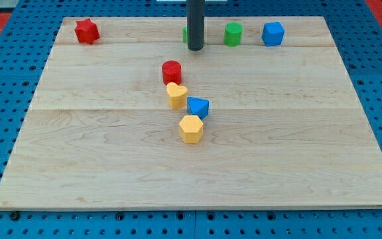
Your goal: Place the red circle to the left of the green star
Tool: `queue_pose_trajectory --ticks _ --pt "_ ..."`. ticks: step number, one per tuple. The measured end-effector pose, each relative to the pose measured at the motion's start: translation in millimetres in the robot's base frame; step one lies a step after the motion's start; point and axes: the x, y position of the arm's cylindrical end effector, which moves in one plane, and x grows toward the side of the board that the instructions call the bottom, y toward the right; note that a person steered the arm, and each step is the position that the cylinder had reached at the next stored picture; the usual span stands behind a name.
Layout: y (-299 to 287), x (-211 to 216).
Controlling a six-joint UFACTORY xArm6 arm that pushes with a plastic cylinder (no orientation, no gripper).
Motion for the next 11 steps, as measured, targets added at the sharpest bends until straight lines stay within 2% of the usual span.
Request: queue_pose_trajectory --ticks 1,2,3,4,5,7,8,9,10,11 --pt "0 6" --pt "4 70" --pt "0 108" --pt "-41 92" --pt "-63 53" --pt "-100 64" --pt "-113 29" --pt "-97 -1" --pt "-105 -4" --pt "-138 -23"
